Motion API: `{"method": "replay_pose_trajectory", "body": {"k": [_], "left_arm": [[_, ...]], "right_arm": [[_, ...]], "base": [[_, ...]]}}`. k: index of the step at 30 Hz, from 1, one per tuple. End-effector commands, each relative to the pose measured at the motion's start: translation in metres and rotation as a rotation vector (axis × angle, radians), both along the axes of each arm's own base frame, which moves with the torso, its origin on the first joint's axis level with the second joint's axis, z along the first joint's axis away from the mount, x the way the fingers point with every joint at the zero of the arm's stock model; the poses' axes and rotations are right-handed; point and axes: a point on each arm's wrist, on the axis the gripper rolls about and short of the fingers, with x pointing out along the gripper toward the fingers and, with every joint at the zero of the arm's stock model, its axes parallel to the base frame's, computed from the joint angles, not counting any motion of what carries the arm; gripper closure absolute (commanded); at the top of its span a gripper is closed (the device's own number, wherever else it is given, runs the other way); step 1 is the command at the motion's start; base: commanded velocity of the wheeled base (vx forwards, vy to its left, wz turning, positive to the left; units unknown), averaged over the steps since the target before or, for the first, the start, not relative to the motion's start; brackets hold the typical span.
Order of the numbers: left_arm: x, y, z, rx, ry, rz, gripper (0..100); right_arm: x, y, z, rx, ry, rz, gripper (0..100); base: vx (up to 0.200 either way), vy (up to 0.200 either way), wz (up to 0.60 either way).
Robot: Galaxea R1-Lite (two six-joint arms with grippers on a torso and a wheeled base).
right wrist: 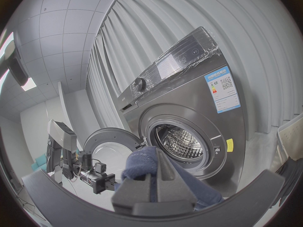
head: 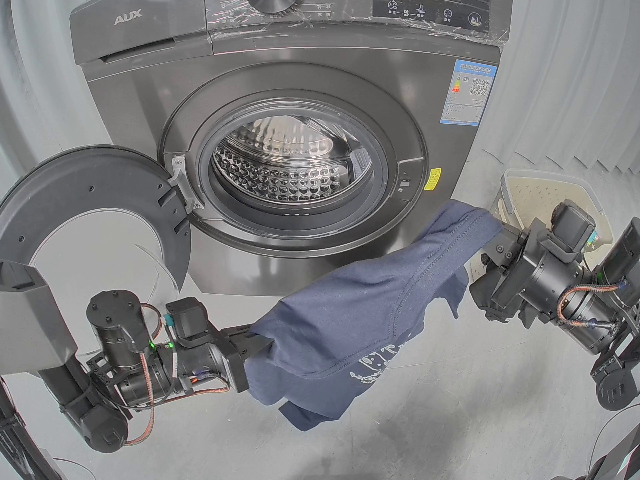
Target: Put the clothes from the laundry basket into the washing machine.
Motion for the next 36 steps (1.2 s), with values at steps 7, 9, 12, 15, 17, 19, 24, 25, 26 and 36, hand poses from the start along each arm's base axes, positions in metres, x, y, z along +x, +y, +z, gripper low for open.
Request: {"method": "replay_pose_trajectory", "body": {"k": [7,9,12,15,17,19,24,25,26,36], "left_arm": [[0.022,-0.014,-0.032,0.044,0.071,0.008,0],[0.024,-0.014,-0.033,0.046,0.071,0.011,0],[0.024,-0.012,-0.039,0.062,0.086,0.019,0],[0.021,-0.01,-0.041,0.094,0.07,0.014,0],[0.021,-0.009,-0.04,0.101,0.055,0.015,0],[0.021,-0.008,-0.038,0.101,0.048,0.016,0],[0.012,-0.004,-0.024,0.086,0.014,0.009,0],[0.009,-0.004,-0.021,0.083,0.005,0.005,0],[0.006,-0.006,-0.018,0.078,-0.004,-0.007,0],[-0.013,-0.032,-0.004,0.044,-0.053,-0.124,0]], "right_arm": [[0.0,0.006,-0.001,-0.001,0.006,0.001,100],[0.003,0.008,-0.003,0.0,0.014,-0.012,100],[0.007,0.013,-0.007,0.0,0.029,-0.031,100],[0.007,0.023,-0.006,0.008,0.037,-0.042,100],[0.018,0.033,-0.005,0.017,0.046,-0.079,100],[0.031,0.043,-0.008,0.016,0.059,-0.105,100],[0.047,0.054,-0.009,0.018,0.079,-0.169,100],[0.049,0.055,-0.009,0.015,0.083,-0.169,100],[0.051,0.057,-0.009,0.012,0.086,-0.169,100],[0.071,0.089,0.0,0.012,0.098,-0.179,100]], "base": [[0.0,0.0,0.0],[0.0,0.0,0.0],[0.0,0.0,0.0],[0.0,0.0,0.0],[0.0,0.0,0.0],[0.0,0.0,0.0],[0.0,0.0,0.0],[0.0,0.0,0.0],[0.0,0.0,0.0],[0.0,0.0,0.0]]}}
